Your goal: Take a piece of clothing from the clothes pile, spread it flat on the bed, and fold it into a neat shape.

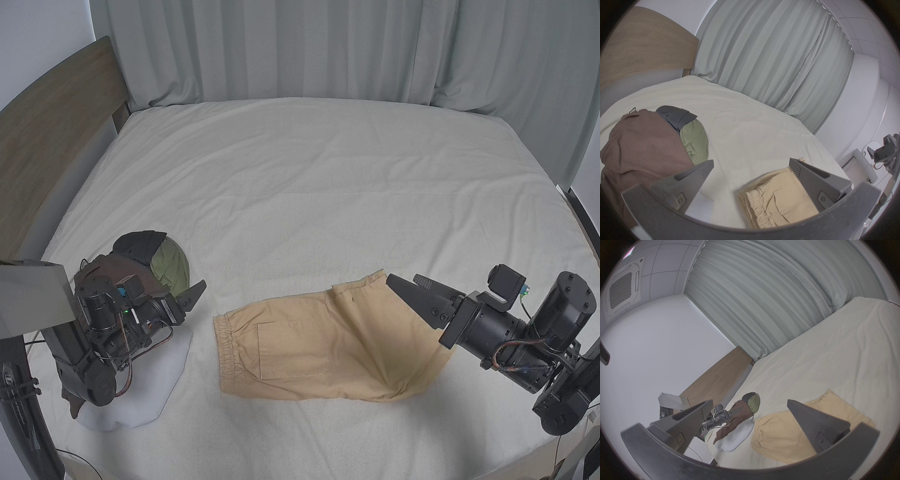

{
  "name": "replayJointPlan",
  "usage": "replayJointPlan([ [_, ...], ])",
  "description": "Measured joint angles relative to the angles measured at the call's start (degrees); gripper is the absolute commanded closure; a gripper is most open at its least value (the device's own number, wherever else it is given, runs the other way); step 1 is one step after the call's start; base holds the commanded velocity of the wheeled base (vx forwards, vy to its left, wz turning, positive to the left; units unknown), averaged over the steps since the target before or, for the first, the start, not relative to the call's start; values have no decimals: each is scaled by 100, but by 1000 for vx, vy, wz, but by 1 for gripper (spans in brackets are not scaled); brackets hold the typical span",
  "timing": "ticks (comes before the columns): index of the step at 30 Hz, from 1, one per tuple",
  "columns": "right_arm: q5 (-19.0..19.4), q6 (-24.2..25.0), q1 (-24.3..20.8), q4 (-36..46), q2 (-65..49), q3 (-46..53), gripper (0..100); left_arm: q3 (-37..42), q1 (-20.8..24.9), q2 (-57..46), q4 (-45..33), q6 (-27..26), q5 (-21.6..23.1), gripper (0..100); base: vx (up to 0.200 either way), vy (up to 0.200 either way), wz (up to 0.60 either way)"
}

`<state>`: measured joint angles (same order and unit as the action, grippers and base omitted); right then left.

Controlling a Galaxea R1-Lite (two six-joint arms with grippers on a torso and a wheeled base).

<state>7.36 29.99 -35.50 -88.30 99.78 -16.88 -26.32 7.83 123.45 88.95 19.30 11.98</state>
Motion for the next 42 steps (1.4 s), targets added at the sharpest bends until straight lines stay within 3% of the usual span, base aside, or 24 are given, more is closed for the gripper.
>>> replayJointPlan([
  [21,10,0,-11,0,94,35,0,-206,68,568,2,357,41,0,0,0,0],
  [42,10,17,-35,0,295,85,0,-306,374,1397,2,391,41,0,0,0,0],
])
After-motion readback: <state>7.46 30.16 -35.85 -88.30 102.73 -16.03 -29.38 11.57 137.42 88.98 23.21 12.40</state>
